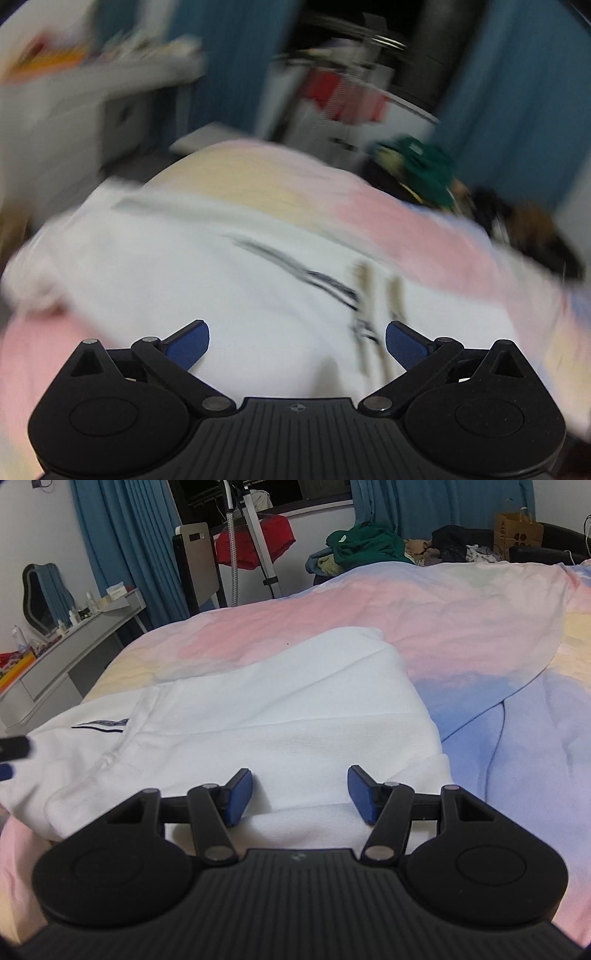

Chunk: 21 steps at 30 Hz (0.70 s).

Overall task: Fold clothes
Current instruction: 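Grasp the ribbed waistband with the left gripper and lift it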

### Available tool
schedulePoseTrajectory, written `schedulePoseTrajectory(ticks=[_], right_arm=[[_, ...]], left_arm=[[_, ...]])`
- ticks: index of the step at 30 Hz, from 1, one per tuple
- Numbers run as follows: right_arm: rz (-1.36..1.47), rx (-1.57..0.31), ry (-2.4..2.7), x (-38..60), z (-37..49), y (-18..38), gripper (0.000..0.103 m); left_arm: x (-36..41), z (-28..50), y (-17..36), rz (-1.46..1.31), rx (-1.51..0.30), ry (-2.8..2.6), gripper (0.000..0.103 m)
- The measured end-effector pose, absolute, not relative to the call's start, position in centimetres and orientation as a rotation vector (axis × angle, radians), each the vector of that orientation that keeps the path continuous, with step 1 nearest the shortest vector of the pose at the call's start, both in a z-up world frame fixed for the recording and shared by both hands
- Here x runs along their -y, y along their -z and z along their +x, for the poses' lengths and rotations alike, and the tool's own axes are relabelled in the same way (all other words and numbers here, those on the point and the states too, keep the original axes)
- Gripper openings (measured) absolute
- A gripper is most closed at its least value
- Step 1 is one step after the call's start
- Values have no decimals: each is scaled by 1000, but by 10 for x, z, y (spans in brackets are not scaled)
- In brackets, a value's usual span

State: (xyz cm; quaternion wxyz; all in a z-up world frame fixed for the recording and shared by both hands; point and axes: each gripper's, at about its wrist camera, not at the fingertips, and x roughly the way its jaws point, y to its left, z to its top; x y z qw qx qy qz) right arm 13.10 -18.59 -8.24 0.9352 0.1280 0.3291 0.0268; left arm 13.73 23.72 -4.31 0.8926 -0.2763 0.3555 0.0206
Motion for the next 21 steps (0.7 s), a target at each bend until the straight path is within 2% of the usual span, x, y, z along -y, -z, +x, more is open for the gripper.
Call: schedulePoseTrajectory(ticks=[3, 6, 17, 21], right_arm=[[253, -681, -45, 184, 131, 81, 59], [234, -690, -32, 181, 131, 80, 59], [176, -714, 2, 170, 138, 78, 60], [173, -719, 6, 168, 140, 78, 61]], left_arm=[[-287, 132, 35, -778, -738, -93, 102], [-341, 117, 50, -1026, -696, -212, 102], [-393, 165, 97, -1202, -739, -193, 100], [-392, 187, 107, -1188, -708, -195, 93]])
